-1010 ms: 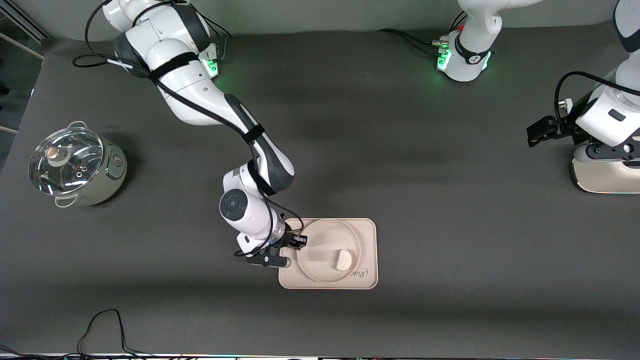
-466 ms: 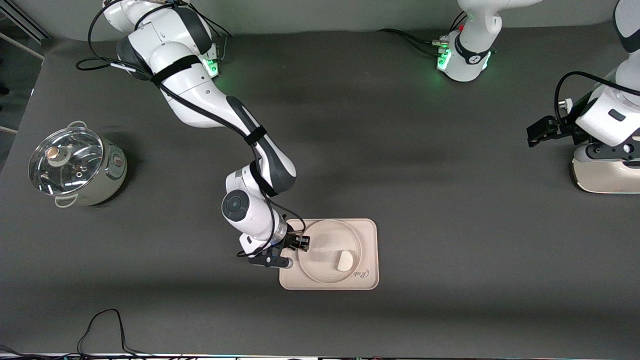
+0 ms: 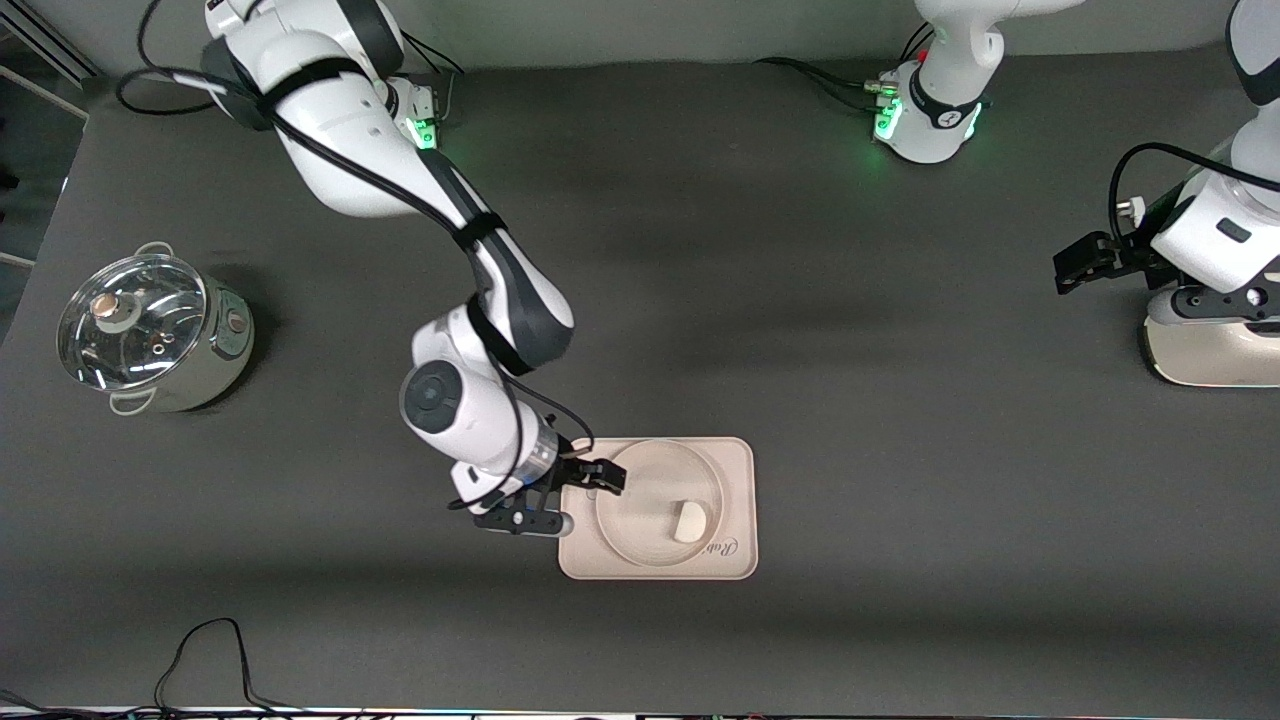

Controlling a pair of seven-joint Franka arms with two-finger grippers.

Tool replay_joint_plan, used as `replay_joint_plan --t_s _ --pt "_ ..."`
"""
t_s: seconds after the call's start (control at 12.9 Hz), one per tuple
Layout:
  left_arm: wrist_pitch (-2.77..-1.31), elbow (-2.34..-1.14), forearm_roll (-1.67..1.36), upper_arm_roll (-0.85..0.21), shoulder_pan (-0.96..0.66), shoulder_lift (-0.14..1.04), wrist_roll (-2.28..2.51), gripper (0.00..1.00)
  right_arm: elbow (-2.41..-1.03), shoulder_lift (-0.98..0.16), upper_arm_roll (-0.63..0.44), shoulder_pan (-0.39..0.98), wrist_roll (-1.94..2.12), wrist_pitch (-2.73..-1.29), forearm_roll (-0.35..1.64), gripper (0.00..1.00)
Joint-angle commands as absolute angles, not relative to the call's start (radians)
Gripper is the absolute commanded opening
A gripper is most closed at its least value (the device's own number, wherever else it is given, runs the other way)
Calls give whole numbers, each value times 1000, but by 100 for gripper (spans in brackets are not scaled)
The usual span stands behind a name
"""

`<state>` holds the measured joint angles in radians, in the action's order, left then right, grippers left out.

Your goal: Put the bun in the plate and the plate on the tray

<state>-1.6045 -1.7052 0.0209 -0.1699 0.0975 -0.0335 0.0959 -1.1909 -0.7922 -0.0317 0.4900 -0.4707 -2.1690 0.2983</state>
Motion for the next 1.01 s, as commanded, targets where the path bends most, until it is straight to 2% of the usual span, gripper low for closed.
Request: replay_joint_plan --t_s 0.0,0.16,0.31,0.47,0.7,0.93 --pt "-1589 -1689 17 -170 97 -29 84 100 -1264 -587 -83 471 -459 -1943 301 100" --pt "-1589 -1689 17 -170 97 -29 84 100 -1317 -444 -95 440 -454 -1792 223 100" --pt "-1589 -1689 17 -170 97 -29 84 100 -1446 -257 -84 408 -427 -1711 115 100" --pt "-1589 -1689 17 -170 97 -29 84 100 -1518 -134 -81 318 -242 -1639 98 100" --pt "-1589 -1689 17 -170 97 -29 84 100 -1532 -55 -81 171 -44 -1545 29 100" --pt "-1589 -1689 17 -170 97 -29 84 100 -1542 -51 -95 101 47 -1566 -12 100"
